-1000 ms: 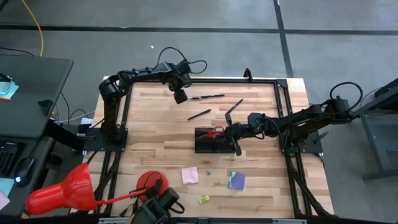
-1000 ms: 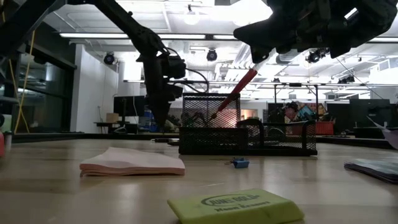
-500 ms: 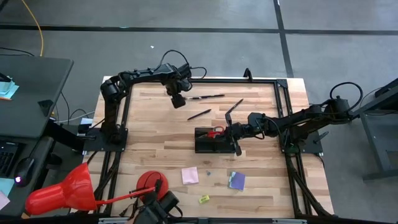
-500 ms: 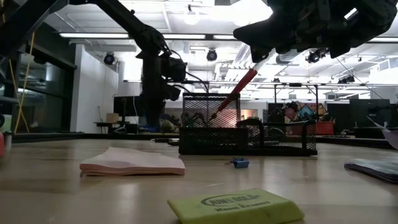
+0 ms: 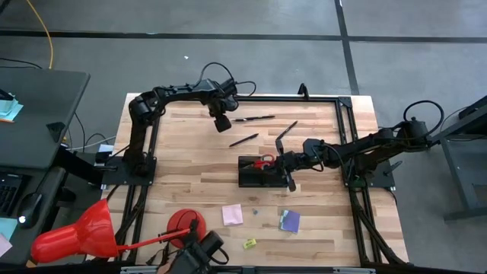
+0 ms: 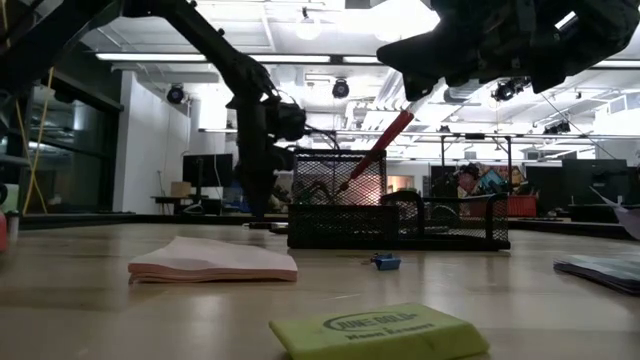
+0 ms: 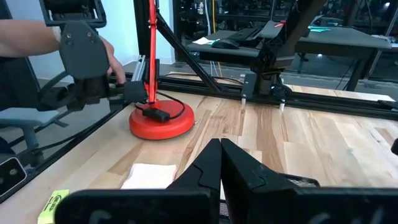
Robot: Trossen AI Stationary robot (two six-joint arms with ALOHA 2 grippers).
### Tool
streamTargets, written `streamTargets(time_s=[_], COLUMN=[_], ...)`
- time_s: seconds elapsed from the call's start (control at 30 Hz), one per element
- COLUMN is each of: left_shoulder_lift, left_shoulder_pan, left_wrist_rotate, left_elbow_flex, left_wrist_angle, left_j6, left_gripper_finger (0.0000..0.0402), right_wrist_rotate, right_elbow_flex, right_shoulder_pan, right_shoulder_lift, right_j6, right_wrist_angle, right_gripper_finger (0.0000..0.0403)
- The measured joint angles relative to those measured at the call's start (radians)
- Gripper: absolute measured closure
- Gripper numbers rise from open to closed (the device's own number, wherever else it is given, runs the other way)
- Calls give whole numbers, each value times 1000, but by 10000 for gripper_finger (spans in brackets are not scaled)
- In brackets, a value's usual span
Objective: Pick and place office supplies into organizer
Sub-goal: Put the black pen into the black desk organizer
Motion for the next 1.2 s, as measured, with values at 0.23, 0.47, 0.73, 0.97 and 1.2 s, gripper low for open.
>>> streamTargets(time_s=[0.23, 0.47, 0.73, 0.97, 1.2], left_shoulder_lift=[34, 44, 52, 51, 44], left_shoulder_pan=[0, 0, 0, -1, -1], left_wrist_rotate=[-14, -97, -135, -132, -133], left_elbow_flex=[0, -1, -1, -1, 2], left_wrist_angle=[14, 20, 51, 55, 79], left_j6=[20, 44, 52, 68, 72], left_gripper_finger=[227, 227, 228, 301, 390], right_wrist_rotate=[0, 0, 0, 0, 0], right_elbow_flex=[0, 0, 0, 0, 0], right_shoulder_pan=[0, 0, 0, 1, 1], right_shoulder_lift=[0, 0, 0, 0, 0], right_j6=[-7, -7, -19, -23, -23], right_wrist_angle=[-3, -5, -14, -22, -26], right_gripper_finger=[402, 402, 402, 402, 402])
